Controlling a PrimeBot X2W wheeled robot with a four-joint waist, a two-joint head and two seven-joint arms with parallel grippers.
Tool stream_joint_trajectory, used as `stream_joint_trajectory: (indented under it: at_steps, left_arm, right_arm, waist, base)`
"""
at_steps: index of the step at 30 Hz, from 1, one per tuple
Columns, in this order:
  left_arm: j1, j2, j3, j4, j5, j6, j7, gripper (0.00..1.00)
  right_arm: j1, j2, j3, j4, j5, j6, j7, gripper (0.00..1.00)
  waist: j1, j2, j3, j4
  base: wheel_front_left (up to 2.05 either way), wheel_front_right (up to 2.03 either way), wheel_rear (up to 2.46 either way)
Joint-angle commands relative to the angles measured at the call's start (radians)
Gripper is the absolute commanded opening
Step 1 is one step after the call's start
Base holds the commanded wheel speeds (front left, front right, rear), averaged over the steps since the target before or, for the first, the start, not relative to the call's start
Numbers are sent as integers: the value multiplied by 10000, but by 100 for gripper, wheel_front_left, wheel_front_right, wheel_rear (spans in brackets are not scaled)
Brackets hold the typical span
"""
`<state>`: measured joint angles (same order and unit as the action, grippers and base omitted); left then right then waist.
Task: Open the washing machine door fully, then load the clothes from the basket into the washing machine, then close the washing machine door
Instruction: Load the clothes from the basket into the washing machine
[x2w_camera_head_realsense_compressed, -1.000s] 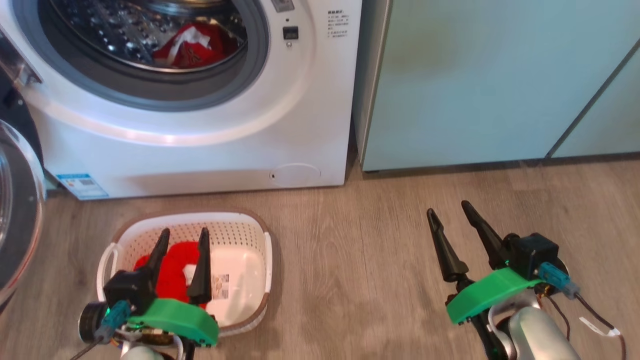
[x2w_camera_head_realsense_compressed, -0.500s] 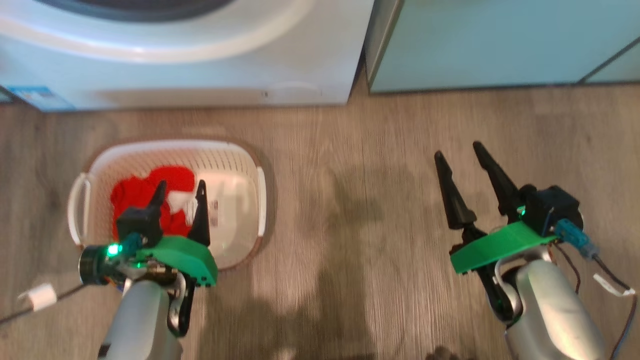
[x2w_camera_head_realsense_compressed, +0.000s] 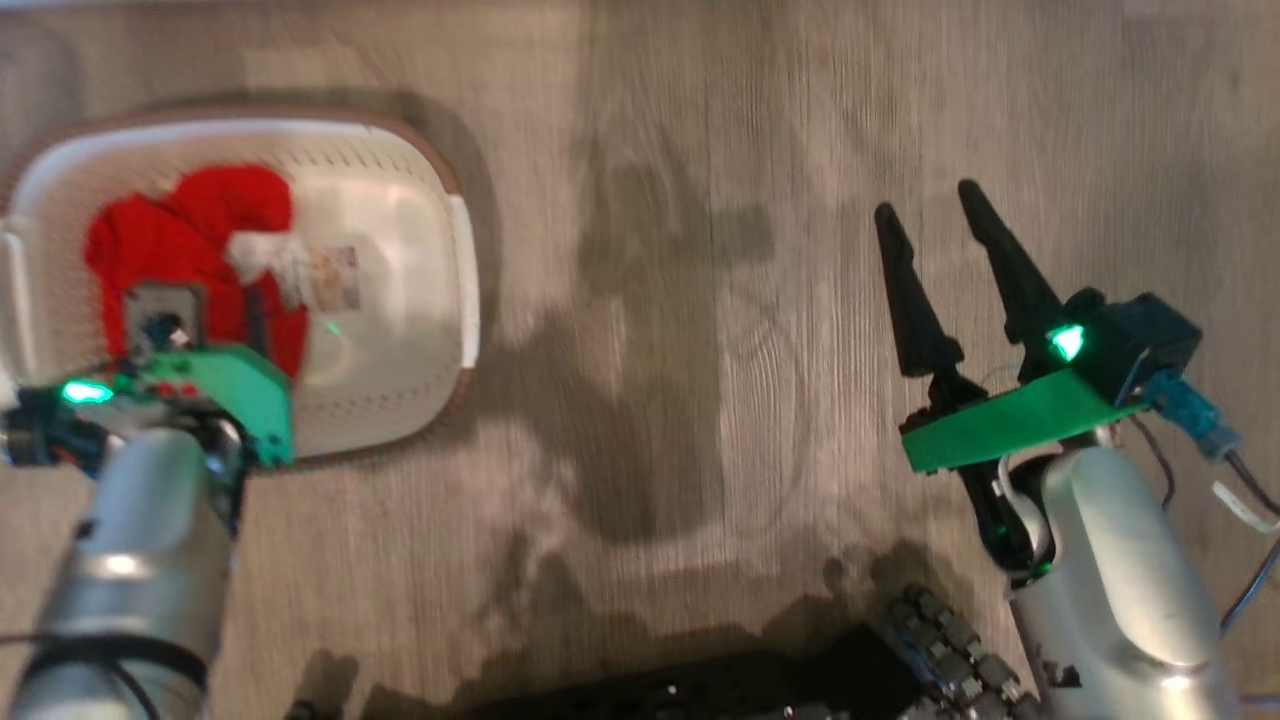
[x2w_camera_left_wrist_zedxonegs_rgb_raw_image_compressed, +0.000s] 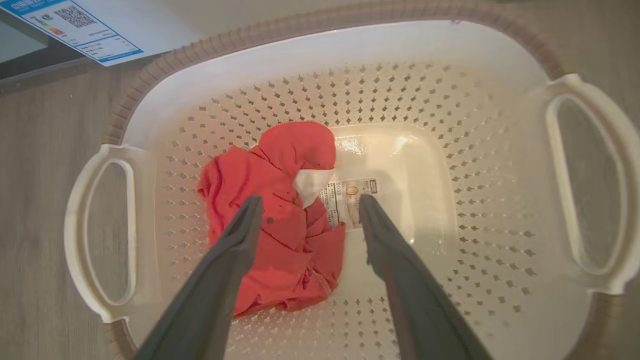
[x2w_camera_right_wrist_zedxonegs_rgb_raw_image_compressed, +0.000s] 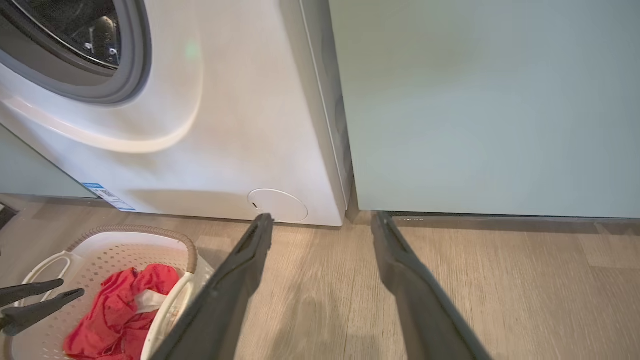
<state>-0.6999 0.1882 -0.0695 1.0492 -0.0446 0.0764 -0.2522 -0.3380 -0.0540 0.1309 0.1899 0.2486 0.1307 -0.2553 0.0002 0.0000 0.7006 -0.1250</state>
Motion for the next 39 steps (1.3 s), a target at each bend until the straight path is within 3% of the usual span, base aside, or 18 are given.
stream_joint_trajectory:
  at_steps: [1,5,9,21,28,39]
  left_arm:
    - [-136,468,202,76,47,81,-90,100]
    - [-1010,951,-9,1163,230,-85,131,100]
    - [-1610,1413,-334,1849,565,59,597,100]
    - [-2653,2178,-944,2296,993,169,1641,100]
    - [-2860,2386,-1162,2361,1051,199,2034,100]
    - [-3233,2197,-1781,2397,1291,-171,2730,100]
  right_arm:
    - [99,38,185,-323,71,0,-65,100]
    - [-40,38,206,-423,207,0,-65,100]
    - [-168,38,324,-520,323,0,-65,100]
    - [-532,38,435,-860,613,0,-65,100]
    - [-608,38,519,-972,718,0,-65,100]
    - [-465,38,628,-1065,593,0,-65,100]
  waist:
    - [-2,0,812,-352]
    - [-2,0,1410,-507]
    - [-2,0,1898,-645]
    - [-2,0,2930,-934]
    - [-2,0,3269,-1046]
    - [-2,0,3505,-917]
  base:
    - [0,0,0]
    - [0,0,0]
    - [0,0,0]
    - [0,0,0]
    - [0,0,0]
    - [0,0,0]
